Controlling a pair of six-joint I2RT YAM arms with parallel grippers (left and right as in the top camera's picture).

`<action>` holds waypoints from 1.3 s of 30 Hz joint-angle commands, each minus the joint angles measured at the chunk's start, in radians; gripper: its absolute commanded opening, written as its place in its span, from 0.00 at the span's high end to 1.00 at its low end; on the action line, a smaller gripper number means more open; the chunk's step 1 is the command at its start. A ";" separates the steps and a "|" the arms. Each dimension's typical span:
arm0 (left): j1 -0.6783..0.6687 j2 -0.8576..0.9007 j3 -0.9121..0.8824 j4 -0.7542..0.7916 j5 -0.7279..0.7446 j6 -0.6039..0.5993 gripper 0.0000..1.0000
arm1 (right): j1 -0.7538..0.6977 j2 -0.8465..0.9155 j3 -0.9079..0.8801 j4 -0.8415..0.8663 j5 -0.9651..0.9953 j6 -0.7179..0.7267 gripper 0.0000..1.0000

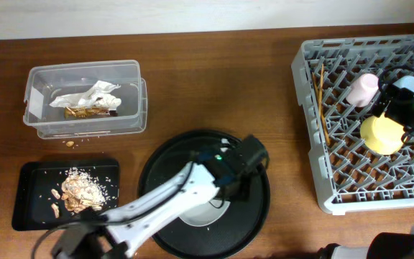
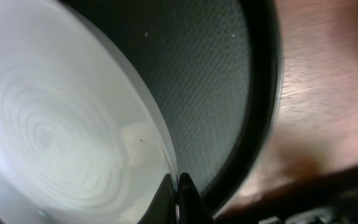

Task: Sort waste into correct bins and load items into the dishwasher rack
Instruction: 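Carry the empty plate back and set it on the round tray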

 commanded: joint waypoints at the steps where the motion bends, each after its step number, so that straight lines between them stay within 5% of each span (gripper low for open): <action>1: -0.029 0.028 0.000 -0.002 -0.032 -0.043 0.99 | -0.003 0.001 0.005 0.003 0.009 -0.007 0.01; 12: -0.031 0.049 0.000 -0.017 -0.267 -0.094 0.99 | -0.003 0.001 0.005 0.003 0.009 -0.007 0.01; 39: -0.030 0.062 -0.095 -0.102 -0.300 -0.169 0.99 | -0.003 0.001 0.005 0.003 0.009 -0.007 0.01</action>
